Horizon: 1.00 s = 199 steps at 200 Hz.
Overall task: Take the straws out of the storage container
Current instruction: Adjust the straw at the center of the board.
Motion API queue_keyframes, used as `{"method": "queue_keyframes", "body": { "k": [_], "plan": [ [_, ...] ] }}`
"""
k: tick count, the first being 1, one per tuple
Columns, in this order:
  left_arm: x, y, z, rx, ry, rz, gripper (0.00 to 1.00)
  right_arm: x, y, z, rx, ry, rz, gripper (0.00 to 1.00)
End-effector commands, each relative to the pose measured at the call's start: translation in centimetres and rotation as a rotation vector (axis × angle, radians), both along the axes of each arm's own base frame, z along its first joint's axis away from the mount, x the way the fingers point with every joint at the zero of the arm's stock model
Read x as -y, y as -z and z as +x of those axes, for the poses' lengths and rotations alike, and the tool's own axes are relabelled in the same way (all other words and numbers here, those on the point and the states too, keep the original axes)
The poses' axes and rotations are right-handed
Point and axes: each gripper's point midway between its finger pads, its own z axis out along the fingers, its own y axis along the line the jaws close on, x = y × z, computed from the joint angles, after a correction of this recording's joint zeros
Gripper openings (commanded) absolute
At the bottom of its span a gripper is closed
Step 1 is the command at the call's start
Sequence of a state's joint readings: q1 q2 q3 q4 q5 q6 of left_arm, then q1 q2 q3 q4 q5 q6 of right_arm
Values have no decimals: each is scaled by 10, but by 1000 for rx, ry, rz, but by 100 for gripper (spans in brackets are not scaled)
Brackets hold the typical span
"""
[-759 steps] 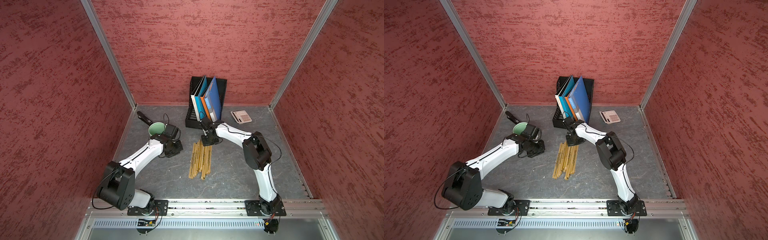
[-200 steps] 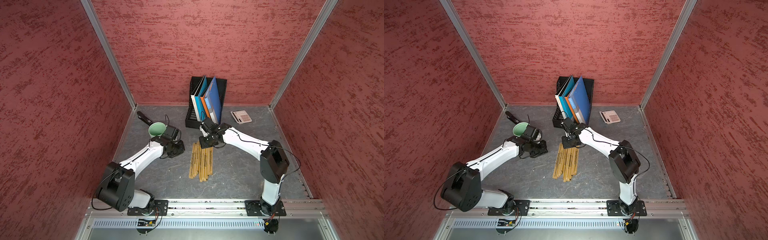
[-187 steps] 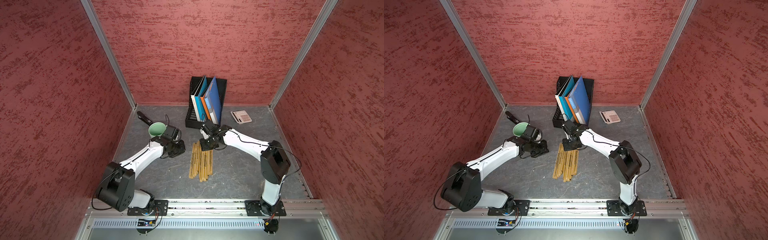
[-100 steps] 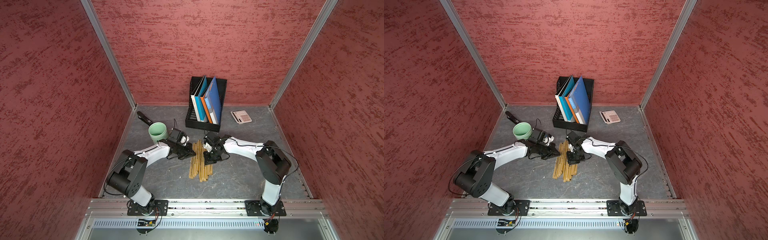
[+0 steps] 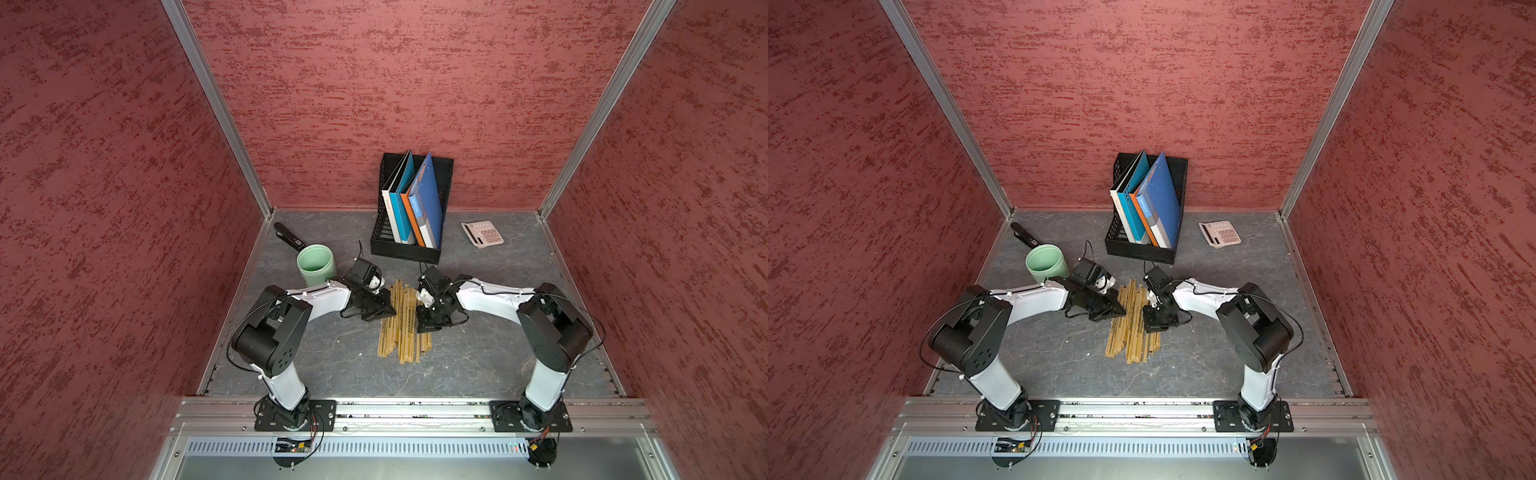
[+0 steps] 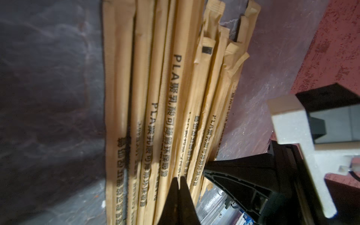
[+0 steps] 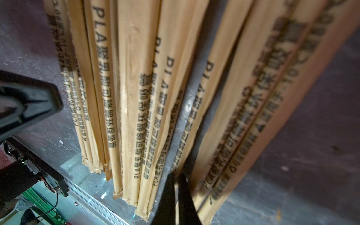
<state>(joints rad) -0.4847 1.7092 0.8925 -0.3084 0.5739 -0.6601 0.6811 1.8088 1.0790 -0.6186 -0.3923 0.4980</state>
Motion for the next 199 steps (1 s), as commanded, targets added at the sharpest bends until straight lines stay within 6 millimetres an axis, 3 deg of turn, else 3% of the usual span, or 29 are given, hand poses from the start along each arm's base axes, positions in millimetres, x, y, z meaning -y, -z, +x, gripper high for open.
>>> {"method": "queue_keyframes", "body": {
  "k": [1, 65, 106, 151, 199],
  "plan": [
    [-8, 10, 1, -5, 2, 64, 0, 2, -12, 9, 51, 17, 20, 0],
    [-26, 24, 1, -40, -31, 119, 0, 10, -25, 14, 75, 31, 15, 0],
    [-33, 30, 1, -62, -49, 133, 0, -5, -36, 15, 68, 15, 91, 0],
    [-32, 11, 3, -30, -51, 108, 0, -31, -48, 16, 46, -36, 200, 0],
    [-21, -25, 9, 42, -35, 45, 0, -32, -21, 15, 5, -34, 174, 0]
  ]
}}
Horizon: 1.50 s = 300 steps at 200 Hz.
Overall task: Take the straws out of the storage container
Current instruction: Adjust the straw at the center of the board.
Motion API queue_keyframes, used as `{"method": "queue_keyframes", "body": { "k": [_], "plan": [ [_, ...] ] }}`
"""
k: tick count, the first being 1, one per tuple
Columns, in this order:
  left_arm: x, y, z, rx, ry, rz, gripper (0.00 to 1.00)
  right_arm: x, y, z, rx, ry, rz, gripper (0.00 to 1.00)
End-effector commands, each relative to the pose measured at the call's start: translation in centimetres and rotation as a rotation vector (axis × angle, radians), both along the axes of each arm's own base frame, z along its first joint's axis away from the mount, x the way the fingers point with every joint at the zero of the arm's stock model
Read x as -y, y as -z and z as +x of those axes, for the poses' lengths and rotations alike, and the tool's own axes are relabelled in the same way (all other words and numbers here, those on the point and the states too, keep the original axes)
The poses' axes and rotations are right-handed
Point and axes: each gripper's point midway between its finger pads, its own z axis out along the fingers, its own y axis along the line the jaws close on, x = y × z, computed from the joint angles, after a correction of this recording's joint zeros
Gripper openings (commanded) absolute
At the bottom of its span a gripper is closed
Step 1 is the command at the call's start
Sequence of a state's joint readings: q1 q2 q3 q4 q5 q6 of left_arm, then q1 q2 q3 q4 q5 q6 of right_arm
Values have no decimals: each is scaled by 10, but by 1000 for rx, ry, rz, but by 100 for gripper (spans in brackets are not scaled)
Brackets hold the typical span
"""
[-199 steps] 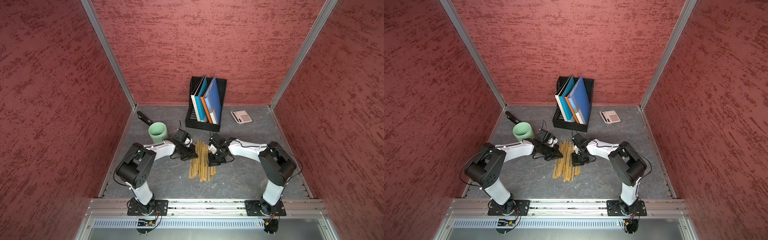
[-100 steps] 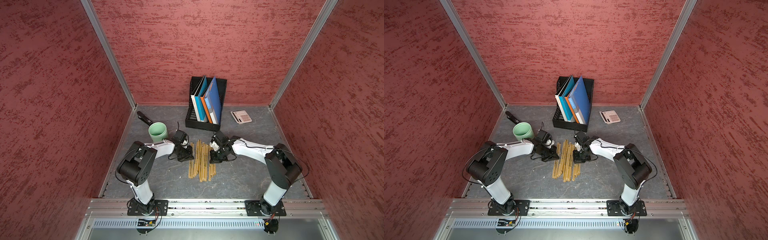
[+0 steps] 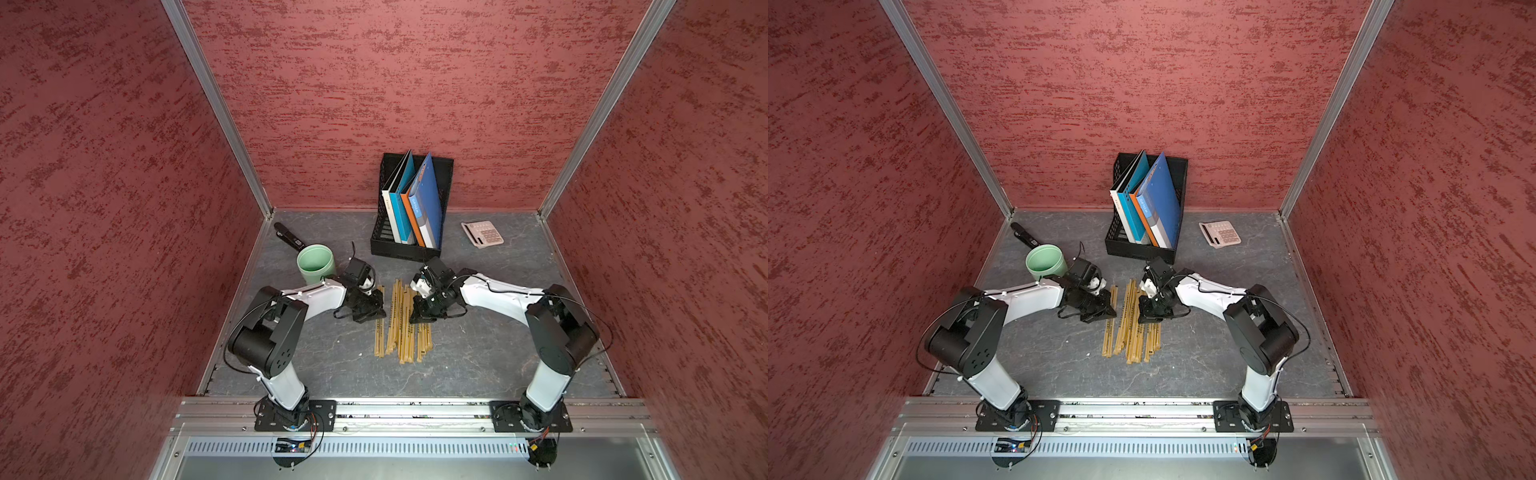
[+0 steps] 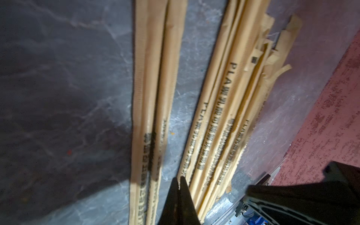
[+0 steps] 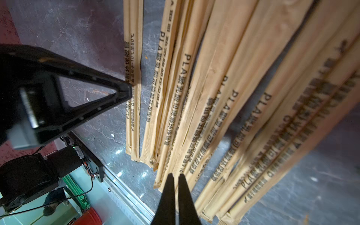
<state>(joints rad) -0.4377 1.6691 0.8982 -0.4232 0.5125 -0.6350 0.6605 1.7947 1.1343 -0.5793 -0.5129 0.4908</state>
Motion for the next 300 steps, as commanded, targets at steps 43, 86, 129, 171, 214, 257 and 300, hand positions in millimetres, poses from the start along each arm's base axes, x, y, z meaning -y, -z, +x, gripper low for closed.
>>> {"method": "queue_keyframes", "body": {
  "k": [43, 86, 129, 171, 214, 257, 300],
  "plan": [
    [25, -34, 9, 88, 66, -88, 0, -4, 30, 0, -27, -7, 1, 0],
    [41, -18, 6, 60, 94, -110, 0, 8, 34, -1, -29, 7, -19, 0],
    [50, 0, 3, 30, 111, -102, 0, 11, 29, 1, -18, 14, -9, 0],
    [49, 10, 2, 11, 106, -89, 0, 17, 25, 2, -10, 24, -5, 0],
    [48, 0, 5, 34, 108, -76, 0, 9, -6, 8, 45, 14, 62, 0],
    [50, -14, 6, 67, 106, -101, 0, 8, -19, 5, 54, 3, 92, 0],
    [48, -12, 6, 67, 109, -88, 0, 13, -8, 3, 39, 11, 66, 0]
  ]
}}
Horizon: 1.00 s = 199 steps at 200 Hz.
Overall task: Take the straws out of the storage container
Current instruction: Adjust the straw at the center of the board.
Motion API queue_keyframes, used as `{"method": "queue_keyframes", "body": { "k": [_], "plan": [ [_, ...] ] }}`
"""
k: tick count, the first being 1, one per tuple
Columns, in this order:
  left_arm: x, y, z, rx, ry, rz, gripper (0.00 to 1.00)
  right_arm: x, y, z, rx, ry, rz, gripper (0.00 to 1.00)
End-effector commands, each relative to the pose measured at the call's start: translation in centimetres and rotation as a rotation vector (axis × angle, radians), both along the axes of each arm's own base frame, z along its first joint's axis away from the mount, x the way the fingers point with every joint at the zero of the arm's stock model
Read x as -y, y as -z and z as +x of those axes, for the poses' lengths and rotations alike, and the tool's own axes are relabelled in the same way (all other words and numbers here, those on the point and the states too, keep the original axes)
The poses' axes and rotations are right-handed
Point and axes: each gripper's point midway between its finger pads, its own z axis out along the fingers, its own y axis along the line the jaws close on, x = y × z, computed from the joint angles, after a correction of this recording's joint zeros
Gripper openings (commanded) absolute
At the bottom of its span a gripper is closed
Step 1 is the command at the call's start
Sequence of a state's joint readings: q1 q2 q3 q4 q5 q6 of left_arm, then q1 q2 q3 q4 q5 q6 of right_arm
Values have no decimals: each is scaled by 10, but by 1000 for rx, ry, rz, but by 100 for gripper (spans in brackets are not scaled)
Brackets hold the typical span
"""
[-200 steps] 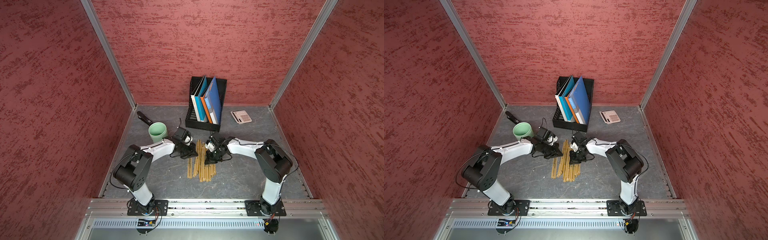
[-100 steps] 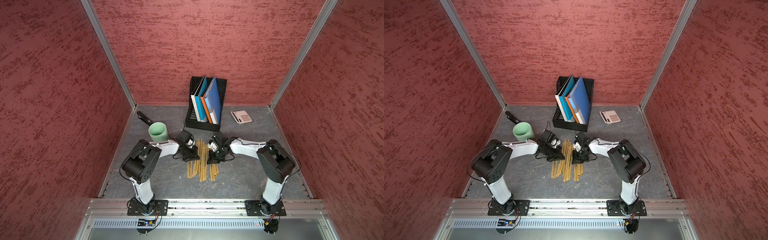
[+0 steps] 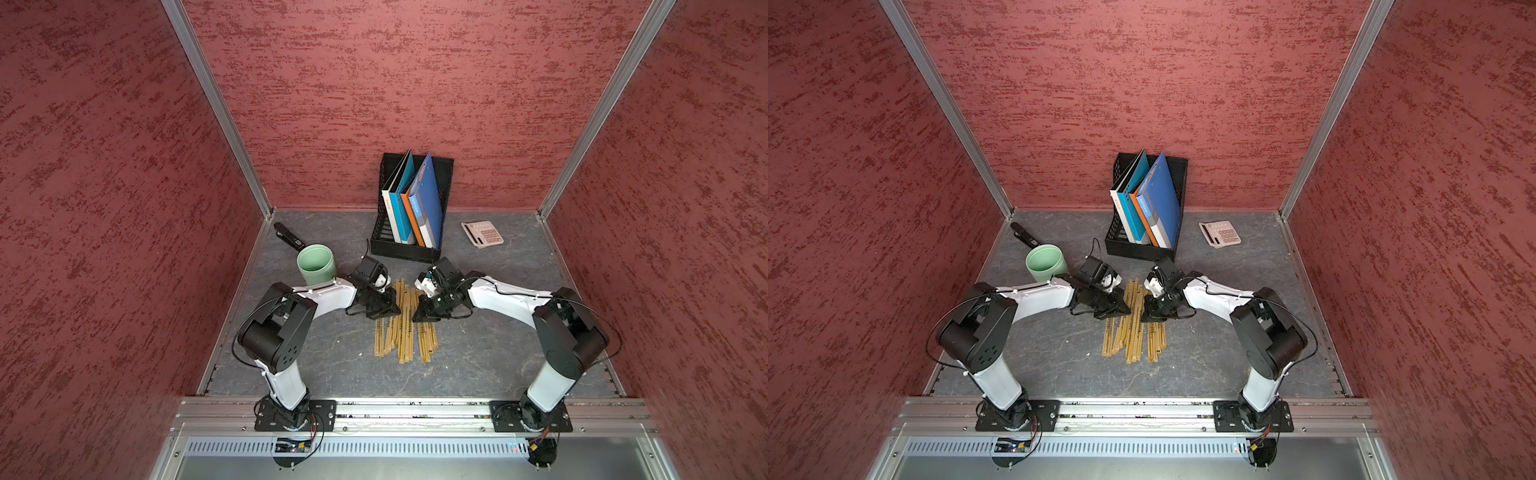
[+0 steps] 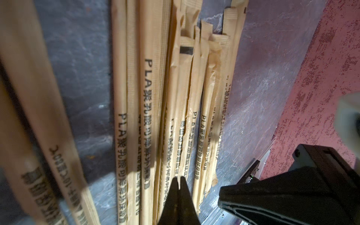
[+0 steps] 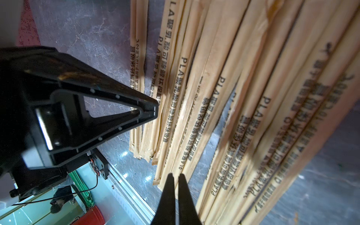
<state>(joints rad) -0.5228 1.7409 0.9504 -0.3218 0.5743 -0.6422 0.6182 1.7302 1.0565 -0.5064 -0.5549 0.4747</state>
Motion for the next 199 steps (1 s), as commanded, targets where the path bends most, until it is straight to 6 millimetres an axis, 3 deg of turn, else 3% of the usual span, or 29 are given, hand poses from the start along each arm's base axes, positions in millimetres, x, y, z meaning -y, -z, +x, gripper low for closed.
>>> {"method": "queue_keyframes", "body": {
  "k": [1, 73, 140, 168, 199],
  "plan": [
    [2, -6, 4, 25, 4, -1, 0, 3, 1, 0, 4, -3, -3, 0],
    [2, 14, 9, -6, -1, 13, 0, 12, 33, 3, -58, 20, -15, 0],
    [2, 28, 12, -32, -4, 26, 0, 7, 55, 4, -110, 6, 2, 0],
    [-5, 24, 11, -27, -18, 27, 0, 5, 47, 7, -96, 4, 10, 0],
    [-10, 9, 11, -3, -23, 33, 0, 8, 22, 12, -51, 8, 2, 0]
  ]
}}
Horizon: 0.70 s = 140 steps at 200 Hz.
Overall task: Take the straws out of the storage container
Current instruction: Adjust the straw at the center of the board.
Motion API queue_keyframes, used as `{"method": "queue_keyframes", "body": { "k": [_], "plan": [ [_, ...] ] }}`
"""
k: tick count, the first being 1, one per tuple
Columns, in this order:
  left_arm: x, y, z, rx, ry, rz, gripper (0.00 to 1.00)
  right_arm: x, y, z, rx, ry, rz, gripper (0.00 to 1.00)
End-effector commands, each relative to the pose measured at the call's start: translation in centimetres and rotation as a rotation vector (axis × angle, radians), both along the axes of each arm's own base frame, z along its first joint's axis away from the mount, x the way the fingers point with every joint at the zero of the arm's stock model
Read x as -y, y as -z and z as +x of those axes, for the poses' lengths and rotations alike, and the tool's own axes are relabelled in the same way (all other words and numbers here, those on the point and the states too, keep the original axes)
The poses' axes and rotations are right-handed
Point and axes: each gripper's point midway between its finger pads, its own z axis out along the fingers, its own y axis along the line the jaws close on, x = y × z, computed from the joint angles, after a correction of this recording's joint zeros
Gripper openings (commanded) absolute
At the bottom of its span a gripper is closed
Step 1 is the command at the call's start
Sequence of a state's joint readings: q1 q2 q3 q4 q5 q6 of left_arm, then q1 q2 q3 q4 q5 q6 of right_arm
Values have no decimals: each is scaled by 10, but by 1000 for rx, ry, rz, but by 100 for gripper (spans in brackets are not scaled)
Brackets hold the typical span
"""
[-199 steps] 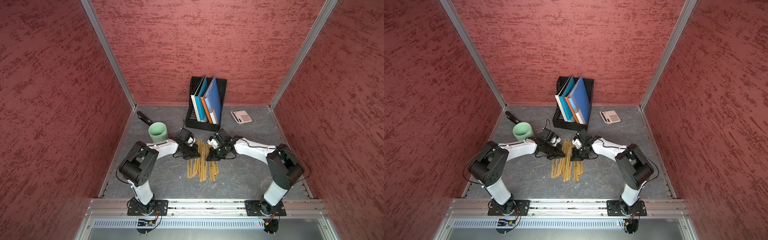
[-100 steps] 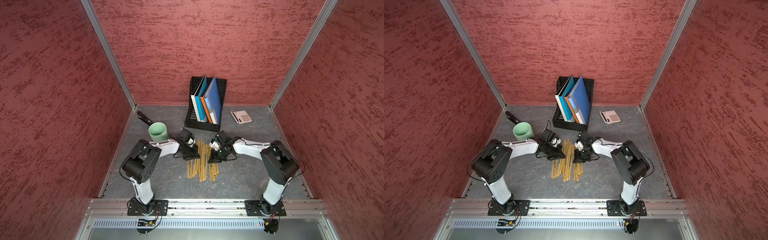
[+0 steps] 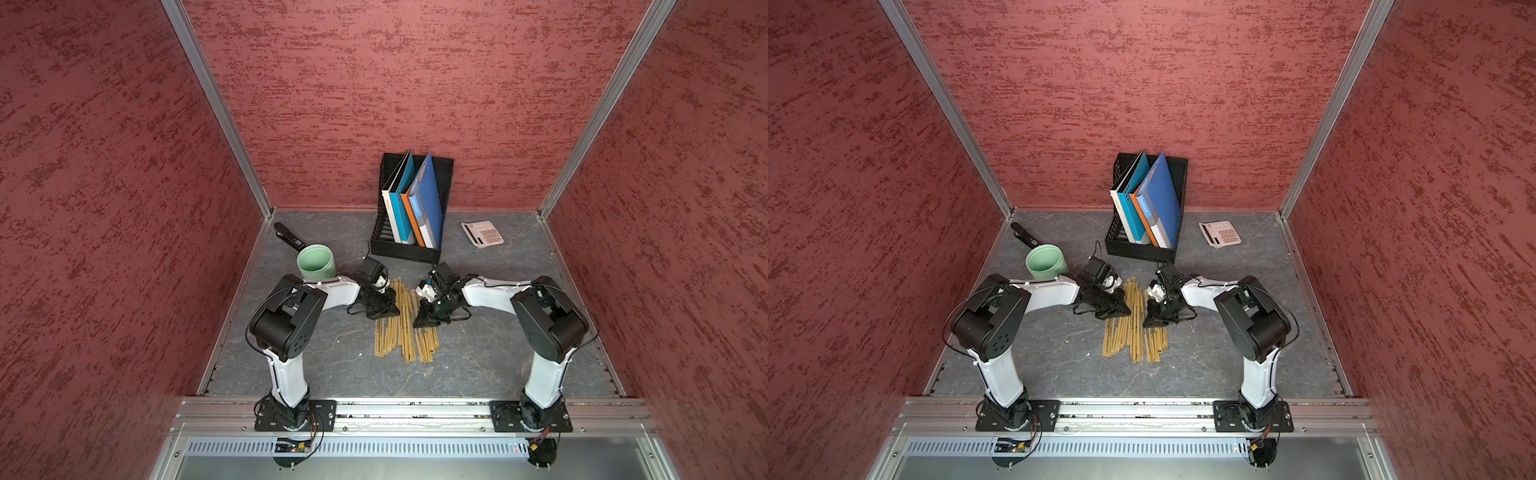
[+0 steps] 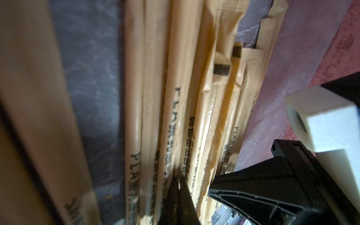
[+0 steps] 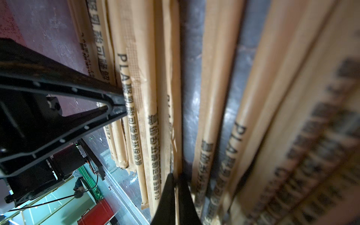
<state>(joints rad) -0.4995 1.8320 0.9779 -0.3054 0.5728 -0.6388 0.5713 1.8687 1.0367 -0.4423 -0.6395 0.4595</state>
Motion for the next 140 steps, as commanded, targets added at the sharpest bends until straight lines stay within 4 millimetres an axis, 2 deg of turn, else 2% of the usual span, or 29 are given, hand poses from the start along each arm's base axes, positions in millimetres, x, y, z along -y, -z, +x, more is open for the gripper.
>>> {"method": "queue_keyframes", "body": {
  "k": [1, 33, 62, 99, 140],
  "plan": [
    [-7, -14, 0, 35, -1, 10, 0, 2, -21, 10, 63, 2, -12, 0],
    [-13, -32, 3, 77, -10, 29, 0, 4, -50, 15, 117, 21, -8, 0],
    [-15, -41, 5, 96, -16, 26, 0, 0, -63, 19, 133, 36, 19, 0],
    [-20, -47, 8, 109, -41, 7, 0, -14, -51, 20, 96, 21, 59, 0],
    [-41, -63, 9, 139, -96, -11, 0, -28, -39, 25, 68, 0, 95, 0]
  ]
}}
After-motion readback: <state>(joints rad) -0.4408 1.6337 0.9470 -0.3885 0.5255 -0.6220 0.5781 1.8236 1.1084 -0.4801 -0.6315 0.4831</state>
